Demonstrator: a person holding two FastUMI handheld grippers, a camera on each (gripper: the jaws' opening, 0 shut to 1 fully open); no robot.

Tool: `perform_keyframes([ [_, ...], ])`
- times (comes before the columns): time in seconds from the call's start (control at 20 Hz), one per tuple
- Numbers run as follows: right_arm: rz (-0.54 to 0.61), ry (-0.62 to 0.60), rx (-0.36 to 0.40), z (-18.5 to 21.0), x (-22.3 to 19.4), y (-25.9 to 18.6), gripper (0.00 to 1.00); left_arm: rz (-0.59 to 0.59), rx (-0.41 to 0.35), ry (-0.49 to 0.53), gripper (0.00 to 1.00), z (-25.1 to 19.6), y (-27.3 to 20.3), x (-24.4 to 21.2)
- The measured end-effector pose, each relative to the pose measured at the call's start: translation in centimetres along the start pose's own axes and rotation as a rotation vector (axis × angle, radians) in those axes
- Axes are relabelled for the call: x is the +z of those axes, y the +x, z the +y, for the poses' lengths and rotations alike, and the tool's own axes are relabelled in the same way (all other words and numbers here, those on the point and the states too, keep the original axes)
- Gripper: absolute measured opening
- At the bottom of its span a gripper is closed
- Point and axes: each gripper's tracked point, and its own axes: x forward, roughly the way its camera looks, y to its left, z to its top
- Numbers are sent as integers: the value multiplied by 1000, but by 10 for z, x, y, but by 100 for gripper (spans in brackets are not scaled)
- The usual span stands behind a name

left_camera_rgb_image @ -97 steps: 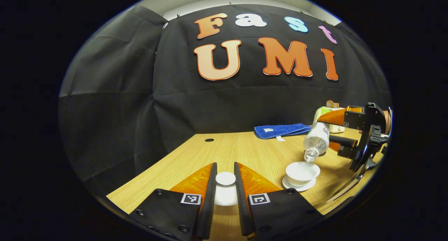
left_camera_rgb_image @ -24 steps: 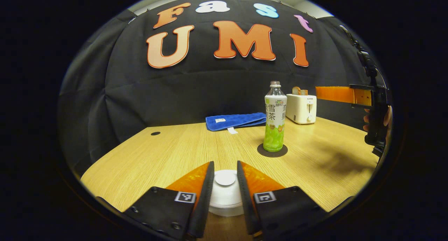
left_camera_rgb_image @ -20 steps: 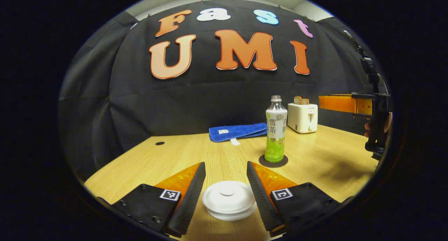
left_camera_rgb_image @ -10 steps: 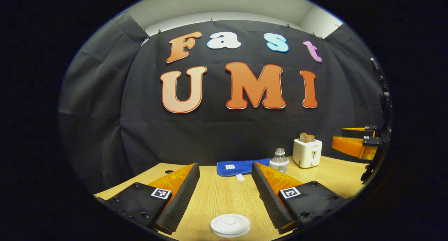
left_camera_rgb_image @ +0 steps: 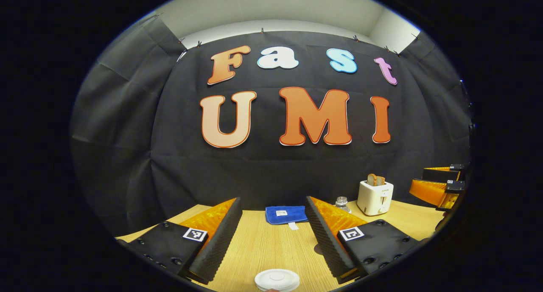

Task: Open the teacup lid with one hand, grasp the water bottle and pour water into the teacup with the other hand; after pouring, place the water bottle on the coaster and then close the teacup lid.

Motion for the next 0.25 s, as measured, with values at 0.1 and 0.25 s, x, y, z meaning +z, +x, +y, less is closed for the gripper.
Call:
perform_keyframes([
  [0.1, 8, 5, 6, 2, -4, 0, 97, 10, 6, 1, 98, 2, 1, -3],
  [0.25, 17, 4, 7, 6, -7, 1, 97, 16, 0, -2, 95, 1, 3, -5],
])
